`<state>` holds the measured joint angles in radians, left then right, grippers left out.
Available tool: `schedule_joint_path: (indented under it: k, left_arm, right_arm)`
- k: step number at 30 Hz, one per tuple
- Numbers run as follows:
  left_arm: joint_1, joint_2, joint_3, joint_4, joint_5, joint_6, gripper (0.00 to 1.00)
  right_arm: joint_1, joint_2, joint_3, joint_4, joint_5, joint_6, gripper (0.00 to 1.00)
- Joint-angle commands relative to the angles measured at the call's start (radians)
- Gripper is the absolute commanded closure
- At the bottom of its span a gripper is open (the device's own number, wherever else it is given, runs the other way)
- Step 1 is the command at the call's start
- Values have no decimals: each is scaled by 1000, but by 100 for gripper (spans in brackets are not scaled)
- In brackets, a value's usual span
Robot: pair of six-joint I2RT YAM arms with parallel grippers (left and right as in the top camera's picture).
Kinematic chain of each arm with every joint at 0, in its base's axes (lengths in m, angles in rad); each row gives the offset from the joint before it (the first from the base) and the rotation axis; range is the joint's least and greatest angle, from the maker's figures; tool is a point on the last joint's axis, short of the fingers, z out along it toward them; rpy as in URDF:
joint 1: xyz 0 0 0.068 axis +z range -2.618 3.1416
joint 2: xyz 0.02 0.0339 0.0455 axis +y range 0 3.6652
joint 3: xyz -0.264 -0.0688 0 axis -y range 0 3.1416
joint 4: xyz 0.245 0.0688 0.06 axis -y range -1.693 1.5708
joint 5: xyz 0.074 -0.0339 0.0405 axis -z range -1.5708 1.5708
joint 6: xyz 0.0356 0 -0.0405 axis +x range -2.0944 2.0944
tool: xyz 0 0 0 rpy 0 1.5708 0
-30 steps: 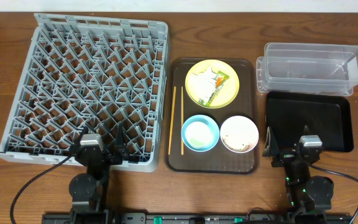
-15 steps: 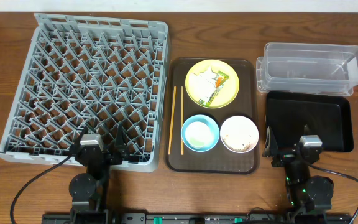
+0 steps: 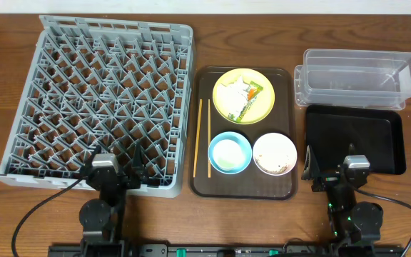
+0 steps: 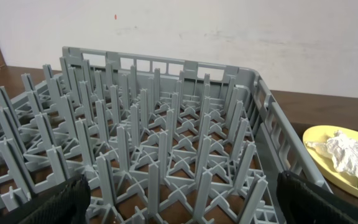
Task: Sort waste into correct bins and load items into the dishwasher
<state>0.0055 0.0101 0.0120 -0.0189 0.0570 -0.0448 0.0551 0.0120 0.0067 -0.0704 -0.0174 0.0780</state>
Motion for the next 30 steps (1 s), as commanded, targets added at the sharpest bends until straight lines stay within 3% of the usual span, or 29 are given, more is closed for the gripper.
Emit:
schedule_joint_path:
  k: [1,23,30]
  left_arm:
    - [5,-6,-8,-47,13,7,4]
    - [5,-3,0,-51,10,-20,4]
    - [5,64,85,-135,10,-21,4]
  right_arm:
    - [5,-5,-1,-4,11,-5,1]
    - [5,-5,3,-4,6,4,1]
    - [4,19,42,-42,14,28,1]
